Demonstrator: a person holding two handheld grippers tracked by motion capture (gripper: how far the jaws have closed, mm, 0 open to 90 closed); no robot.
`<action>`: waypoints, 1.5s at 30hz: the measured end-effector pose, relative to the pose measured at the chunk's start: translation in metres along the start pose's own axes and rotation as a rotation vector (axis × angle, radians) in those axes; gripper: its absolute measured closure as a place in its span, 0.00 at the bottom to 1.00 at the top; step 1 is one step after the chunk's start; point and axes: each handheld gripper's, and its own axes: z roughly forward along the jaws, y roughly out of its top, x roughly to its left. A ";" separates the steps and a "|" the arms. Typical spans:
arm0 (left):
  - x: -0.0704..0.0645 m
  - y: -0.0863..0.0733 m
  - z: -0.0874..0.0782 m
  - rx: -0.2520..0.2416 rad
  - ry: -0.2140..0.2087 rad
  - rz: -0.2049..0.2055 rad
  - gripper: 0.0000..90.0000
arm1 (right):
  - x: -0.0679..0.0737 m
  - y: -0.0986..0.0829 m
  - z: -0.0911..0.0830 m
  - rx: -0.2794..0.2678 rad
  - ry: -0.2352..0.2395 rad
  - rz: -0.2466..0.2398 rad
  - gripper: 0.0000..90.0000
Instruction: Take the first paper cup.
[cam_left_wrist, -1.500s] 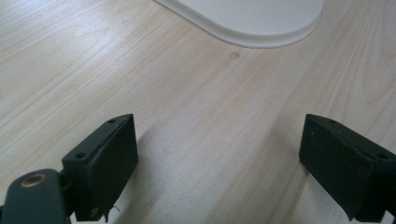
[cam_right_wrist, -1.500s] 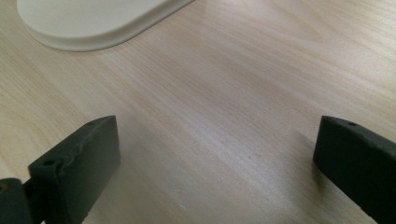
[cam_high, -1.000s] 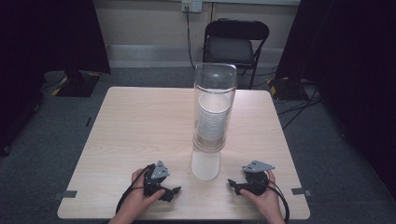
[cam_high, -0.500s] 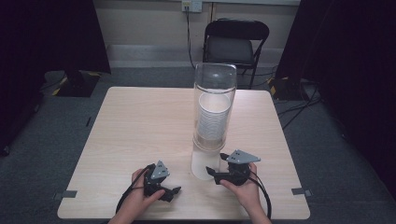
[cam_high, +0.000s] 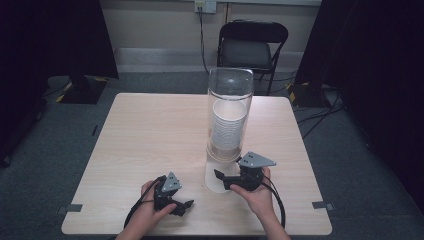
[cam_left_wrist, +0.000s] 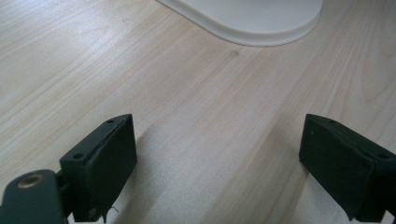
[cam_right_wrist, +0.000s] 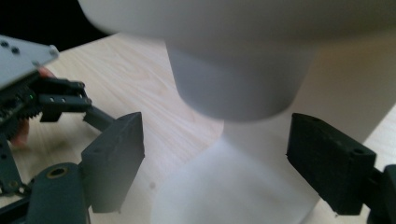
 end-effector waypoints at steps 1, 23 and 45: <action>0.000 0.000 0.000 0.000 0.000 0.000 0.12 | 0.000 0.004 -0.001 0.002 -0.012 -0.003 0.20; 0.000 0.000 0.000 0.000 0.000 0.000 0.12 | -0.007 0.014 0.003 -0.094 0.001 0.034 0.27; 0.000 0.000 0.000 0.001 0.000 0.001 0.12 | -0.009 0.008 0.009 -0.154 0.025 -0.009 0.38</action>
